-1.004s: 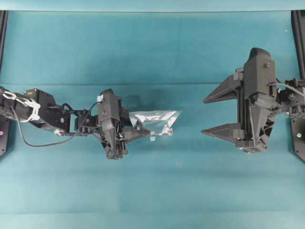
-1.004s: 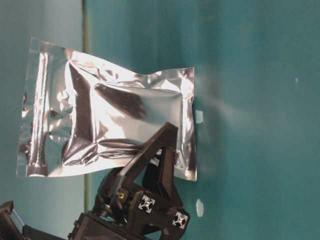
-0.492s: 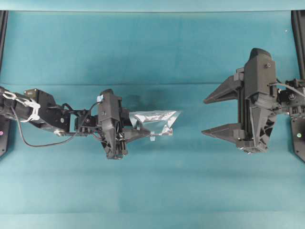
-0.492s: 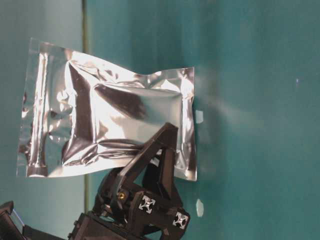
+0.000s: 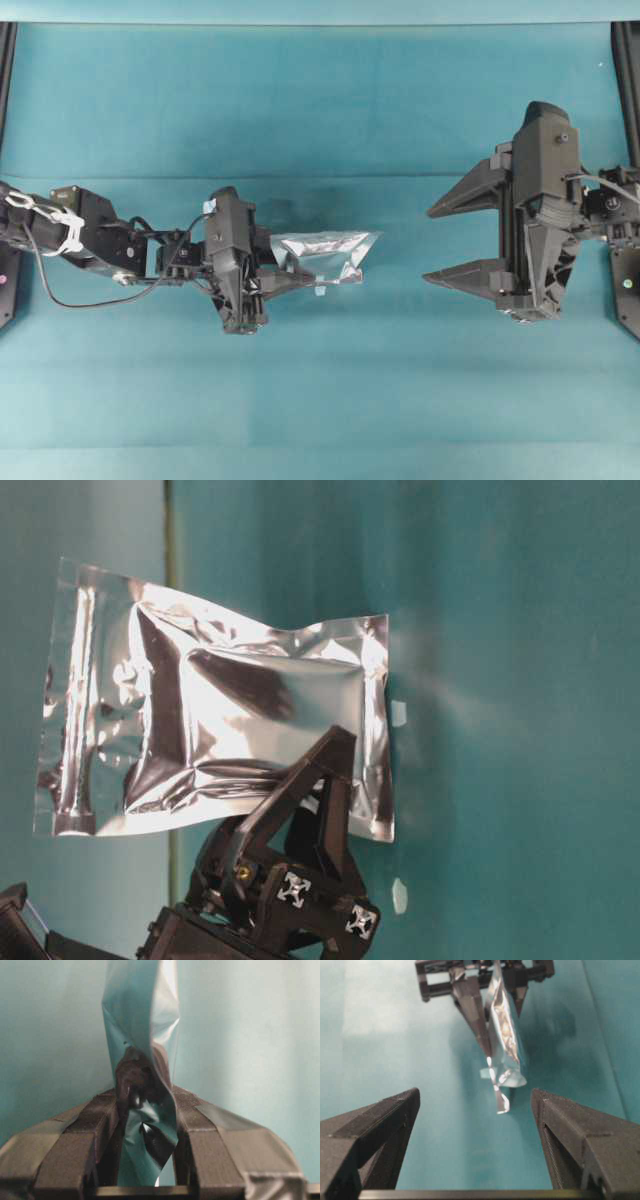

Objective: Hand over the silver zip bag and make it stand upright.

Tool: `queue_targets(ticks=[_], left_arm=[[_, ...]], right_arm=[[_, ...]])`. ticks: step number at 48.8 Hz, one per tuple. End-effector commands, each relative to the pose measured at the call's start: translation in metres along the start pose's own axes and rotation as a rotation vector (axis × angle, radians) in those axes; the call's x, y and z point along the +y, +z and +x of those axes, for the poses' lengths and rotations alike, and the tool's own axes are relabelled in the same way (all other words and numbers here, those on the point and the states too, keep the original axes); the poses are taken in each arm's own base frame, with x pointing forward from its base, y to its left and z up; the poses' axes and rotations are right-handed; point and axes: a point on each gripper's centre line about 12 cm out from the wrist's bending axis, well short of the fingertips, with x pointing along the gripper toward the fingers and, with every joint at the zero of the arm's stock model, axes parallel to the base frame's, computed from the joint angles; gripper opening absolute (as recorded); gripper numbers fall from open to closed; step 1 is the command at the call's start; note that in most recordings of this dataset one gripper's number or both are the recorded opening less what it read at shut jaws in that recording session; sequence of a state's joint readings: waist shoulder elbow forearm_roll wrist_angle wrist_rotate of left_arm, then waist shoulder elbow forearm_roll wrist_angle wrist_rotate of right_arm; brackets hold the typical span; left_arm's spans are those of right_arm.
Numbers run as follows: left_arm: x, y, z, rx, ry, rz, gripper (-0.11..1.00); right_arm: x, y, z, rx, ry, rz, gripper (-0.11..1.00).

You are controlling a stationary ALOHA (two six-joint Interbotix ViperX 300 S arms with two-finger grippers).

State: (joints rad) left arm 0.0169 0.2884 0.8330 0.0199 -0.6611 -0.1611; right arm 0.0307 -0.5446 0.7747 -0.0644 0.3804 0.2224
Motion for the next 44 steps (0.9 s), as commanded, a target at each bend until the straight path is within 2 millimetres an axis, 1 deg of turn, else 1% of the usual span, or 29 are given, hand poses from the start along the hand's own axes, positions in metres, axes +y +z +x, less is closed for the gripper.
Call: queue_targets(ticks=[1,44], left_arm=[[-0.0036,0.0015,0.0002,-0.003,-0.011,0.007,0.3],[-0.0033,-0.0005,0.0002,0.014,-0.008,0.008,0.3]], right_arm=[[0.001,0.0058,-0.0037,-0.025,0.005,0.013,0.96],[0.001,0.0058,-0.0037,-0.025,0.005,0.013,0.96]])
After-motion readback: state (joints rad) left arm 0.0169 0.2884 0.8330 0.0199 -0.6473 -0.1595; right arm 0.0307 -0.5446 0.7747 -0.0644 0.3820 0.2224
